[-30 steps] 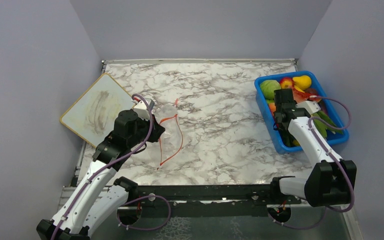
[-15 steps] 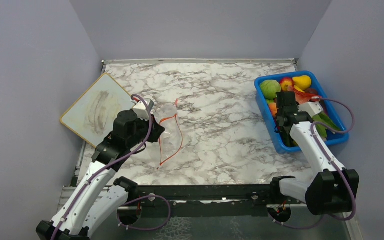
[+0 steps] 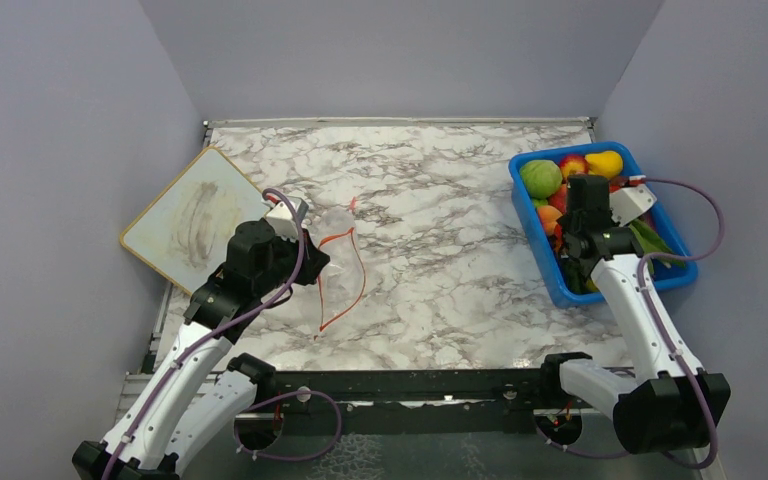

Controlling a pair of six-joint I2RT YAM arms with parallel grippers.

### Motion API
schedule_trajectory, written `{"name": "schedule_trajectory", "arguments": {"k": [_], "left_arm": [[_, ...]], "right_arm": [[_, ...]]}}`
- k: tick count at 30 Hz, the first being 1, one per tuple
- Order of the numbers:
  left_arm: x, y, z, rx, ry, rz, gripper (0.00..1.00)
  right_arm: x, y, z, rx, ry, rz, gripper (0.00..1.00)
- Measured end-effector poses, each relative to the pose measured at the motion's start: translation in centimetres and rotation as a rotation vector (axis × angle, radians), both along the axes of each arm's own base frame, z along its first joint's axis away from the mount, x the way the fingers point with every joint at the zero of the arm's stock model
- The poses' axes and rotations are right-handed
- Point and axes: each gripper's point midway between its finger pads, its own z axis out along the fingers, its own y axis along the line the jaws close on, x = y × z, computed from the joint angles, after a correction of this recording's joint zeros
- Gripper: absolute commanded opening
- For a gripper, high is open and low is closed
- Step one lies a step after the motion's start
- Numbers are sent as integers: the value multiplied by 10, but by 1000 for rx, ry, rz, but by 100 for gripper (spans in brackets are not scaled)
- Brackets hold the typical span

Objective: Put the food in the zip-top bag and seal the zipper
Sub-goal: Place the fake fruit in the zipper food storage bag.

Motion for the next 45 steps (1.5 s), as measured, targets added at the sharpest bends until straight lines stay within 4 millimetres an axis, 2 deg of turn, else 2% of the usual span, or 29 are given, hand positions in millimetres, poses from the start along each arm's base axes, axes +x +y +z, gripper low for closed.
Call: {"name": "schedule_trajectory", "arguments": {"k": [7, 12, 17, 26, 33, 37, 40, 45], "left_arm": [[0, 0, -1, 2, 4, 0, 0], [0, -1, -3, 3, 12, -4, 0], [-1, -3, -3, -6, 20, -11, 0], [-5, -13, -4, -35, 45, -63, 0], [-6, -18, -1, -74, 57, -63, 0], [-7, -23, -4, -106, 90, -68, 0], [-7, -25, -6, -116, 107, -70, 0], [-7, -28, -7, -131, 129, -69, 0]], "right_arm": [[13, 21, 47, 21, -91, 179, 29], [15, 39, 56, 35, -106, 320, 29], [21, 69, 64, 55, -138, 530, 29], [10, 128, 51, 157, -184, 890, 28], [-3, 161, 30, 270, -186, 1056, 27], [-18, 187, 16, 341, -175, 1155, 27], [-29, 212, 16, 371, -177, 1237, 27], [-52, 260, 28, 405, -212, 1401, 26]]}}
